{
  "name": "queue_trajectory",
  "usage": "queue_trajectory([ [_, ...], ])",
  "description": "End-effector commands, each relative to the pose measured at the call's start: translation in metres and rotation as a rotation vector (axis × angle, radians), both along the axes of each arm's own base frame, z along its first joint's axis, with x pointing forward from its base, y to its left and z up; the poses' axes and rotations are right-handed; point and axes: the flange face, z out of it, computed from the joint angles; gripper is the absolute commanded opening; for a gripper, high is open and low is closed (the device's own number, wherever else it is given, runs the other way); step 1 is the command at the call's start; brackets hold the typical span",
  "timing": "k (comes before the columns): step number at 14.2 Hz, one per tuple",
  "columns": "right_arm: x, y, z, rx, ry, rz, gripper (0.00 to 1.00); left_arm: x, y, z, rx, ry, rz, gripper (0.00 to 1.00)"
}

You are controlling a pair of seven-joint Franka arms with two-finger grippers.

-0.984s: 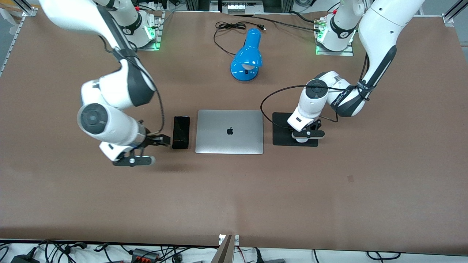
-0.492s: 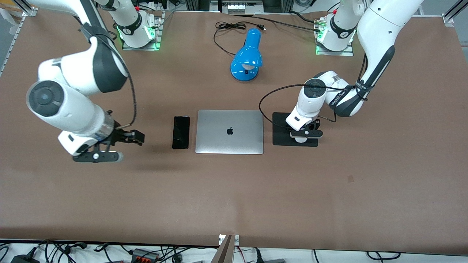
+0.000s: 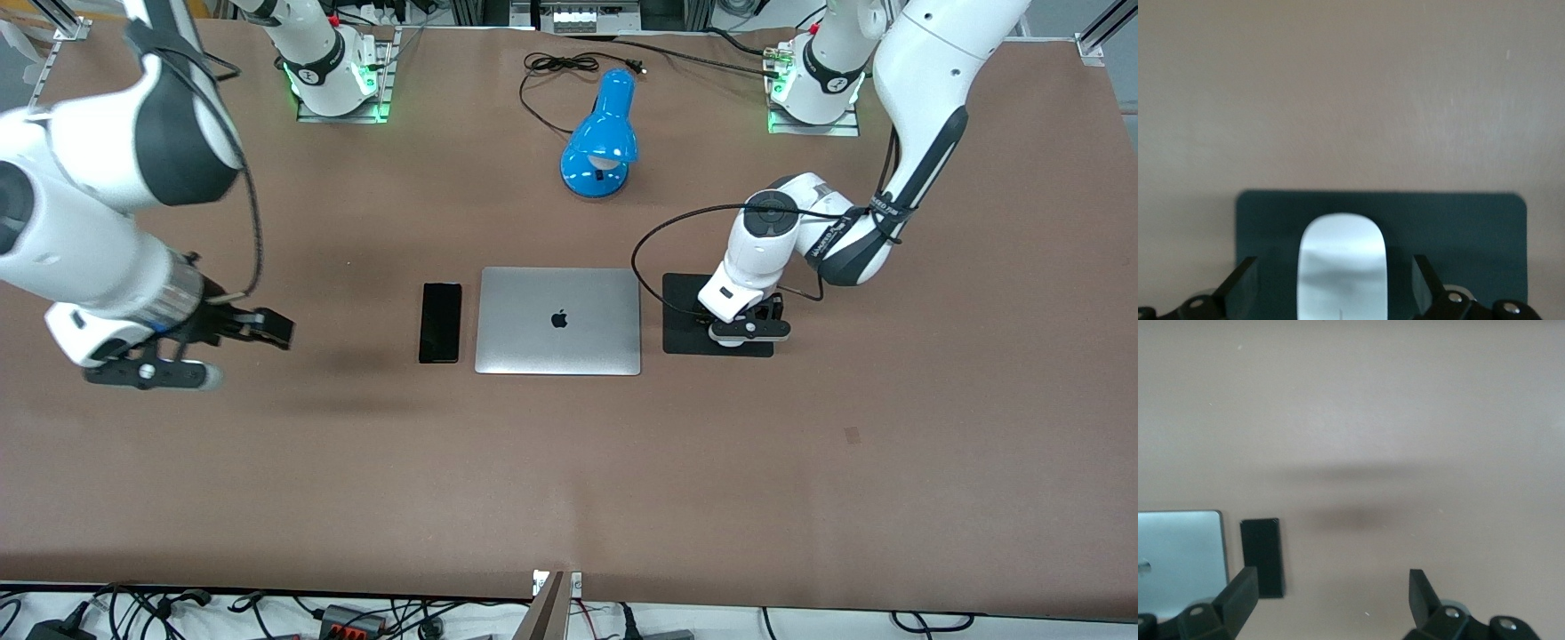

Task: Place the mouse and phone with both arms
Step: 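Release the phone, withdraw the right gripper while the left gripper lowers the mouse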

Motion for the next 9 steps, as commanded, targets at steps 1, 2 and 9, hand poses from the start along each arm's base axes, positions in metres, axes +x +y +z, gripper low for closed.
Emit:
queue_trajectory([
  [1,-0.007,-0.036,0.033,-0.012,-0.007,0.023,1.00,0.019,0.019,0.040,0.038,-0.078,-0.051,1.00],
  [2,-0.012,-0.048,0.043,-0.021,-0.002,0.014,1.00,0.024,0.026,0.051,0.047,-0.096,-0.062,1.00],
  [9,-0.038,-0.117,0.095,-0.038,-0.046,0.007,1.00,0.051,0.022,0.111,0.231,0.003,-0.099,1.00],
])
